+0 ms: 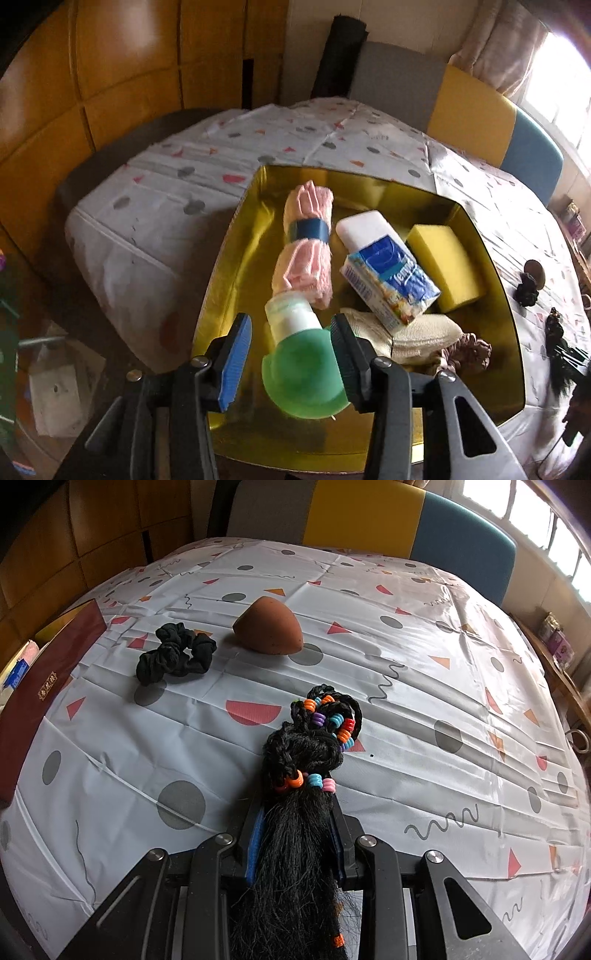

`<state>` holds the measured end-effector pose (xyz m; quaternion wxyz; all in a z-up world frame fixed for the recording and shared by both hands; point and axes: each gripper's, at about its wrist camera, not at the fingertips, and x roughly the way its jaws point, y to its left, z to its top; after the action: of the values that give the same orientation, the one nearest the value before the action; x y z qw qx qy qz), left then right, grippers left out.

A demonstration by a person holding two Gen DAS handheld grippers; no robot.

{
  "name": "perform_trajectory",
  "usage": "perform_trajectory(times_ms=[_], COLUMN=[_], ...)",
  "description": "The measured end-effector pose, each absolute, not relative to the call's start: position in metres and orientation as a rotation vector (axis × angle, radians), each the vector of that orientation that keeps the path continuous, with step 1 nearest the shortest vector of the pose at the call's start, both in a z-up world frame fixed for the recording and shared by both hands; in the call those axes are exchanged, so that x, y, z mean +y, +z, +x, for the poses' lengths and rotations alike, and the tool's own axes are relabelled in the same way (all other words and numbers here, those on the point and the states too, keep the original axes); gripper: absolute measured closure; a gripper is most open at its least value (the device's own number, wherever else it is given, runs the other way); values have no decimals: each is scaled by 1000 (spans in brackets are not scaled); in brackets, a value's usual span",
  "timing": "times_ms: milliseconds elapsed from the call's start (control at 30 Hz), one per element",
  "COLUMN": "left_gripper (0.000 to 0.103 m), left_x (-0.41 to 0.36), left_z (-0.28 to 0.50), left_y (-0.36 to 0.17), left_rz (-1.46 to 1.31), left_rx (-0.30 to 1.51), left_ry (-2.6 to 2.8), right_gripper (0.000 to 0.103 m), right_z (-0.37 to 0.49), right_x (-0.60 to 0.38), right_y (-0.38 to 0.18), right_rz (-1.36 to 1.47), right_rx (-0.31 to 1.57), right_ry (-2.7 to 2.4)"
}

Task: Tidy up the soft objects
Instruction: 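Carry the green bottle into the gold tray and open the left tool, then carry the black hair bundle into the gold tray and open the right tool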

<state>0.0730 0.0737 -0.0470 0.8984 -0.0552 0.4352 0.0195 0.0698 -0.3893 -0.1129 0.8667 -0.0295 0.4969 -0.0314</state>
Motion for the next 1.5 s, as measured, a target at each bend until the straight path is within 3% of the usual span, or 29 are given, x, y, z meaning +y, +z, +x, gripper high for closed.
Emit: perform_trajectory(times_ms=[967,1500], left_gripper=[58,58], left_x=[39,55], left_z=[36,32], left_y=[-17,-18], left_rz=[-87,-141], left_rx=[809,799], left_ry=[-114,-118], right_gripper=[75,75], right_z=[62,73], right_x=[-373,-214], right_y=[-98,0], right_rz=[15,-171], right_rx=[1093,850], right_ry=[-198,262])
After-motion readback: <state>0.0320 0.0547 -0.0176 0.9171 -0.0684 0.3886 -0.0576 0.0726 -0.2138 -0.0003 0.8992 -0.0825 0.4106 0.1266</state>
